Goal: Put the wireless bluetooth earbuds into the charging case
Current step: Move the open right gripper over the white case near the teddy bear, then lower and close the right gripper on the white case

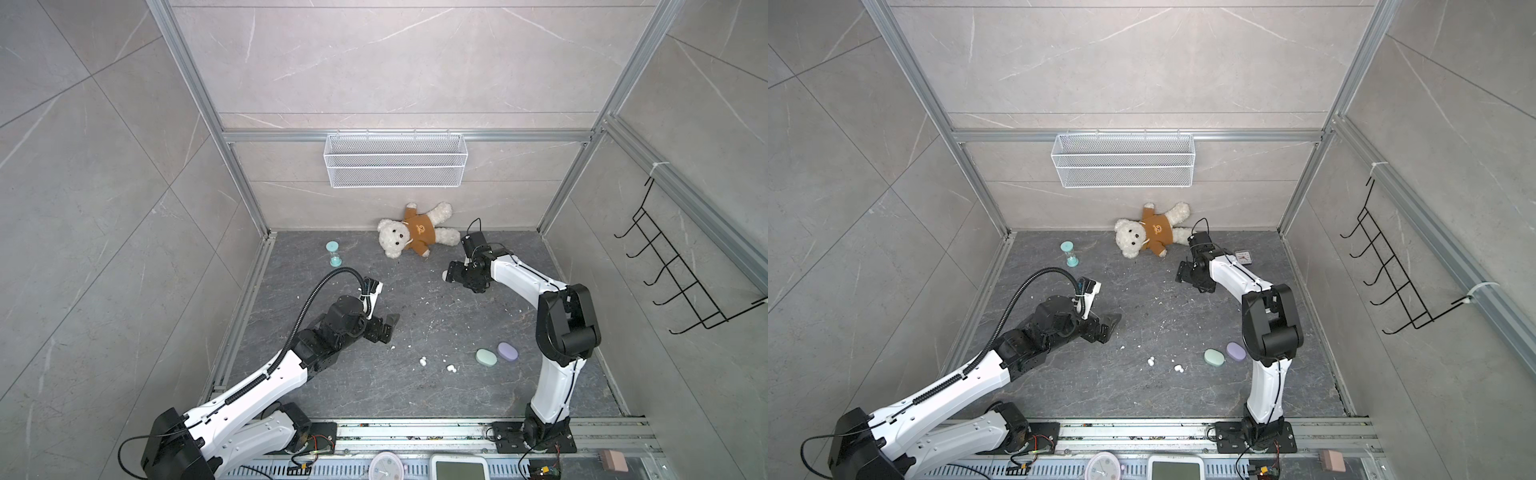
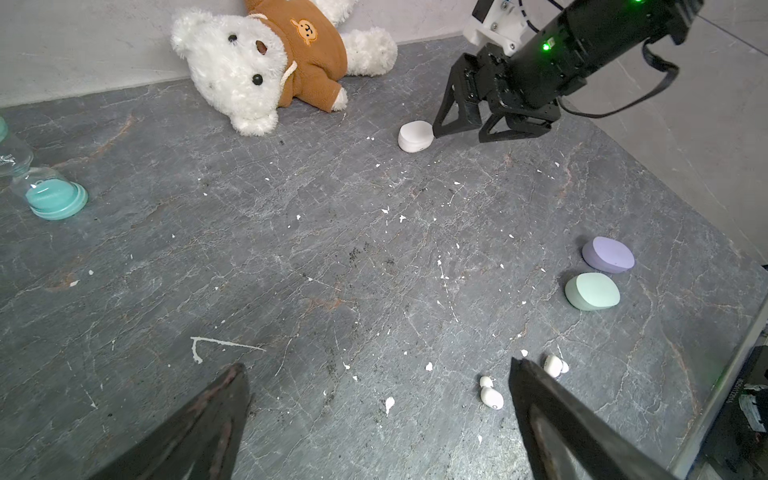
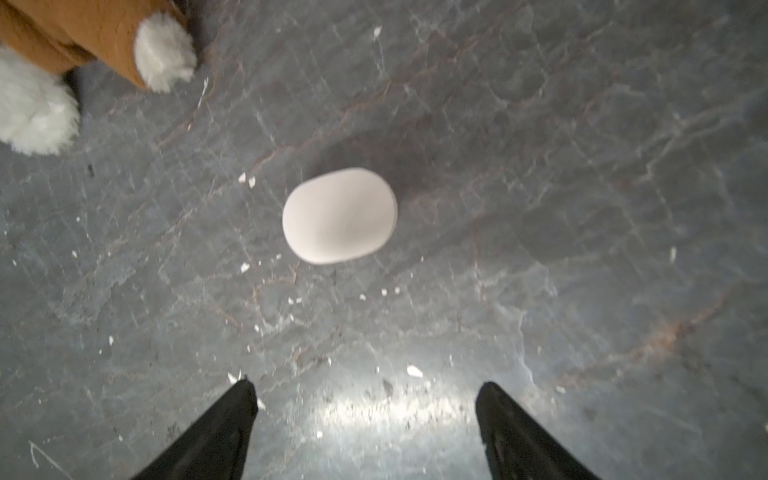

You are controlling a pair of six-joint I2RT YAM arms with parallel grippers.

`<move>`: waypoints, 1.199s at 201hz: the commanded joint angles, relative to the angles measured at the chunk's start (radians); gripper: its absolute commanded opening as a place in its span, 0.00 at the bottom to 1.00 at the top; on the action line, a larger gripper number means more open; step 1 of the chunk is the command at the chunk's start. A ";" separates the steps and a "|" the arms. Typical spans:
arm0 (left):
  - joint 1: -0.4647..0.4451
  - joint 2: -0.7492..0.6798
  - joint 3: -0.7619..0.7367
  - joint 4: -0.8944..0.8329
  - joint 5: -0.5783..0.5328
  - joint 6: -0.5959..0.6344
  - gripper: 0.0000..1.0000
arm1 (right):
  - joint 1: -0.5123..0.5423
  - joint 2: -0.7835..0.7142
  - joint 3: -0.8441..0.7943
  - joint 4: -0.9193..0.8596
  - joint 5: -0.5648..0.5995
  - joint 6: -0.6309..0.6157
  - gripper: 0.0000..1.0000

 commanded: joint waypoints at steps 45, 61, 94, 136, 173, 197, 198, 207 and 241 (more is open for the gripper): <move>0.034 0.001 0.021 0.027 0.035 0.009 1.00 | -0.032 0.227 0.257 -0.021 -0.071 -0.110 0.86; 0.038 0.003 0.022 0.027 0.037 0.009 1.00 | -0.035 0.273 0.317 -0.045 -0.065 -0.124 0.87; 0.047 -0.003 0.019 0.023 0.036 0.010 1.00 | -0.037 0.344 0.405 -0.074 -0.083 -0.155 0.88; 0.055 0.001 0.016 0.029 0.040 0.007 1.00 | -0.037 0.411 0.505 -0.133 -0.147 -0.199 0.88; 0.059 -0.002 0.015 0.032 0.040 0.004 1.00 | -0.032 0.378 0.465 -0.154 -0.175 -0.218 0.87; 0.061 -0.003 0.012 0.037 0.043 -0.001 1.00 | -0.026 0.328 0.396 -0.149 -0.189 -0.225 0.87; 0.061 -0.004 0.012 0.037 0.043 -0.001 1.00 | -0.025 0.325 0.393 -0.147 -0.189 -0.225 0.87; 0.061 -0.007 0.012 0.039 0.045 -0.001 1.00 | -0.018 0.296 0.352 -0.127 -0.192 -0.230 0.87; 0.061 -0.011 0.010 0.041 0.048 -0.005 1.00 | 0.015 0.238 0.267 -0.106 -0.201 -0.224 0.87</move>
